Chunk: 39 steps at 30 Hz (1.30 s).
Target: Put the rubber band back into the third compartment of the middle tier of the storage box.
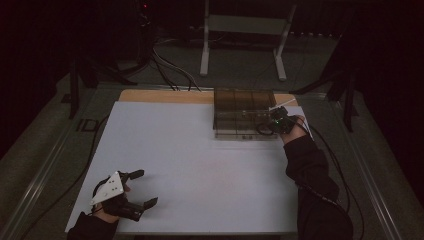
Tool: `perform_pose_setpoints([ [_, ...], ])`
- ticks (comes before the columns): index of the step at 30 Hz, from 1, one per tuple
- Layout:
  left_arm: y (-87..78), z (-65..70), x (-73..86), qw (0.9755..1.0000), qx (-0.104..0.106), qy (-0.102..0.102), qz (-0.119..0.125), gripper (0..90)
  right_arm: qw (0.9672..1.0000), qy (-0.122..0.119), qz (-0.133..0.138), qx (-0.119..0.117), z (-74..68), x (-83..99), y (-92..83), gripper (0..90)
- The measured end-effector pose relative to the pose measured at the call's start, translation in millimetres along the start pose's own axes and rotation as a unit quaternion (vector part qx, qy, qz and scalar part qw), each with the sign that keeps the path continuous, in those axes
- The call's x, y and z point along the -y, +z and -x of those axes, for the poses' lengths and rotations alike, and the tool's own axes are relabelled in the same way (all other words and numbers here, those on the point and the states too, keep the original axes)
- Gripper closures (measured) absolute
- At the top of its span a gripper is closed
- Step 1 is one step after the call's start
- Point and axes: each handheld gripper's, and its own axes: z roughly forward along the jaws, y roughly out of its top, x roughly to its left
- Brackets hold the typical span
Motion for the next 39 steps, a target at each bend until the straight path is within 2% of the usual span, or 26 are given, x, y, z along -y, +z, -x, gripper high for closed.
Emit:
perform_pose_setpoints([
  [11,-0.2,-0.3,0.1,1.0000,0.001,0.000,0.001,0.3,0.9995,-0.010,-0.026,0.012,-4.3,-4.3,8.6,86.0],
  [17,-0.1,-0.4,0.0,1.0000,0.002,-0.001,0.001,0.3,0.9993,-0.007,-0.032,0.015,-4.5,-5.4,8.3,85.6],
  [27,-0.3,-0.6,0.0,1.0000,0.001,-0.001,0.002,0.3,0.9999,0.011,-0.007,0.006,-2.2,-4.5,-1.3,77.8],
  [31,-0.3,-0.5,-0.1,1.0000,0.000,0.000,0.001,0.3,0.9998,0.013,0.009,-0.011,-2.7,-5.9,-8.3,75.1],
  [39,-0.6,-0.3,-0.4,1.0000,0.000,0.000,0.002,0.3,0.9990,0.019,0.036,-0.016,-4.6,-9.5,-18.5,63.4],
])
